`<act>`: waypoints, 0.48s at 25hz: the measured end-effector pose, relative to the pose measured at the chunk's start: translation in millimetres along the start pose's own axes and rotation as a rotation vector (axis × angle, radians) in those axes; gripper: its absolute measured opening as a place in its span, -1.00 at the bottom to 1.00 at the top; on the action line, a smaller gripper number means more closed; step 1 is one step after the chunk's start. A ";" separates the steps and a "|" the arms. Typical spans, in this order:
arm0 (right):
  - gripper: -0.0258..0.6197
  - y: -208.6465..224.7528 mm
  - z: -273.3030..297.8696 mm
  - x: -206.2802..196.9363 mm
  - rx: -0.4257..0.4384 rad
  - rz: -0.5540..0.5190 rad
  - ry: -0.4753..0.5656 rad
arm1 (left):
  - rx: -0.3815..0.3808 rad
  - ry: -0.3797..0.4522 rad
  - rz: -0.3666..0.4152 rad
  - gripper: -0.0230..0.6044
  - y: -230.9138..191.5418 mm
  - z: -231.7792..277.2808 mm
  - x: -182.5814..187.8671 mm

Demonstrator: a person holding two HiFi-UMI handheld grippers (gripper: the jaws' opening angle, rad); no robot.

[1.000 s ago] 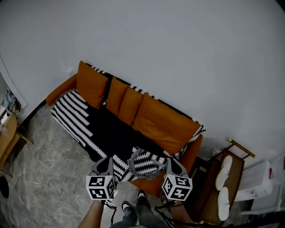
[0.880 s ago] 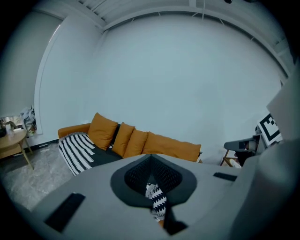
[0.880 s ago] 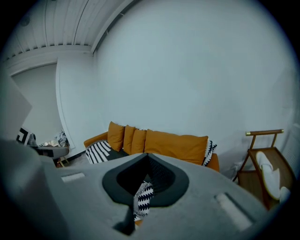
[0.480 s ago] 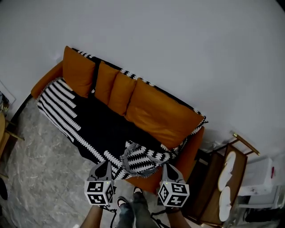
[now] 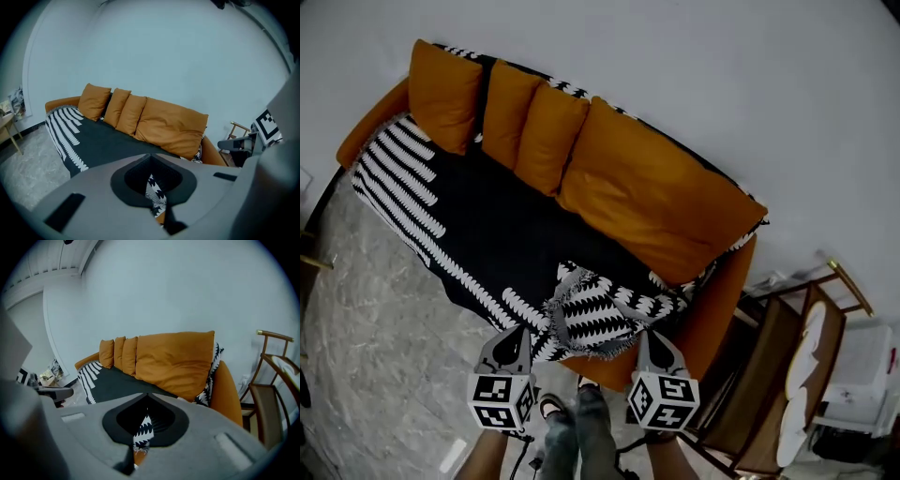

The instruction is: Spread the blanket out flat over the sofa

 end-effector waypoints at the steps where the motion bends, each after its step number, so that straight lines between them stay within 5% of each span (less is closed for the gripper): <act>1: -0.91 1.3 7.0 -7.7 0.000 0.002 -0.007 | -0.003 -0.004 -0.002 -0.92 -1.6 7.3 -7.0; 12: -0.91 10.2 36.4 -51.1 -0.004 0.004 -0.052 | -0.025 -0.061 0.007 -0.92 -6.3 46.1 -61.5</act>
Point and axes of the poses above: the fingertips, and each gripper's own axes: z forward along the fingers, y to its right, x out of its top, the point moved 8 cm from there along -z, backward along the fingers, and after that the axes turned 1 degree about -y, right-handed, at the moved point
